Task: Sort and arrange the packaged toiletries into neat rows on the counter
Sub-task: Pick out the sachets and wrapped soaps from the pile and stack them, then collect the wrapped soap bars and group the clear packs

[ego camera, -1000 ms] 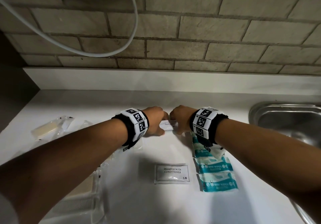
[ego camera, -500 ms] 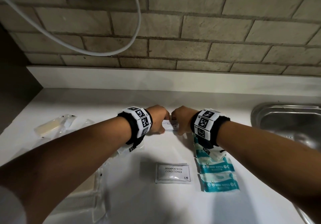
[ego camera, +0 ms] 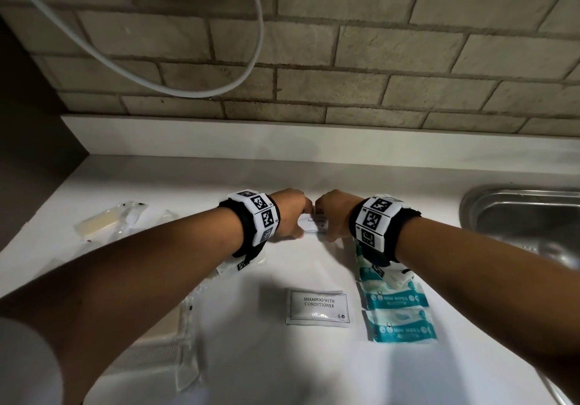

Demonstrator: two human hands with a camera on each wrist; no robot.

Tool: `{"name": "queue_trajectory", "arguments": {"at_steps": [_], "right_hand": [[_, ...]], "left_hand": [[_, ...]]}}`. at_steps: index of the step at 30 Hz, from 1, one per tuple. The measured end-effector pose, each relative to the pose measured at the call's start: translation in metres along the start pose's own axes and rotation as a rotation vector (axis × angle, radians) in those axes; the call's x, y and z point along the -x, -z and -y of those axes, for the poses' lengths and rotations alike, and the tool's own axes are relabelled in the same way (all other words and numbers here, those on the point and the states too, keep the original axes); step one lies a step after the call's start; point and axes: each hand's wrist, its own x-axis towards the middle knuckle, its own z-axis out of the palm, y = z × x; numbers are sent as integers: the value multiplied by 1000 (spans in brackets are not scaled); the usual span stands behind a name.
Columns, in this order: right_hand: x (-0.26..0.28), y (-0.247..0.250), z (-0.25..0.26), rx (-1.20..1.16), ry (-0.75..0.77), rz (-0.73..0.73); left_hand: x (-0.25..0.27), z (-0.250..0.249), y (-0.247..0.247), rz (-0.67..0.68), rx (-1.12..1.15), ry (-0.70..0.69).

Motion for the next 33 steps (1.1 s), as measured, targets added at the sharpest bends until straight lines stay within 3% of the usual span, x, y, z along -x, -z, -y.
{"name": "queue_trajectory", "arguments": {"at_steps": [6, 9, 11, 16, 18, 21, 26, 30, 33], "right_hand": [[15, 15, 13, 85, 9, 18], [35, 31, 39, 155, 48, -98], [47, 38, 68, 147, 174, -162], [66, 26, 168, 41, 602, -125], [64, 13, 208, 67, 669, -100], [57, -2, 247, 161, 632, -25], [43, -5, 268, 152, 572, 89], [41, 3, 271, 84, 513, 222], [39, 5, 274, 62, 486, 240]], "left_hand": [[34, 13, 23, -71, 96, 4], [73, 39, 44, -130, 165, 64], [102, 67, 53, -182, 203, 131], [169, 142, 52, -260, 208, 357], [189, 166, 40, -254, 237, 419], [208, 194, 22, -234, 188, 513], [221, 232, -9, -119, 109, 673], [222, 243, -19, -192, 152, 677], [221, 245, -18, -226, 194, 651]]}}
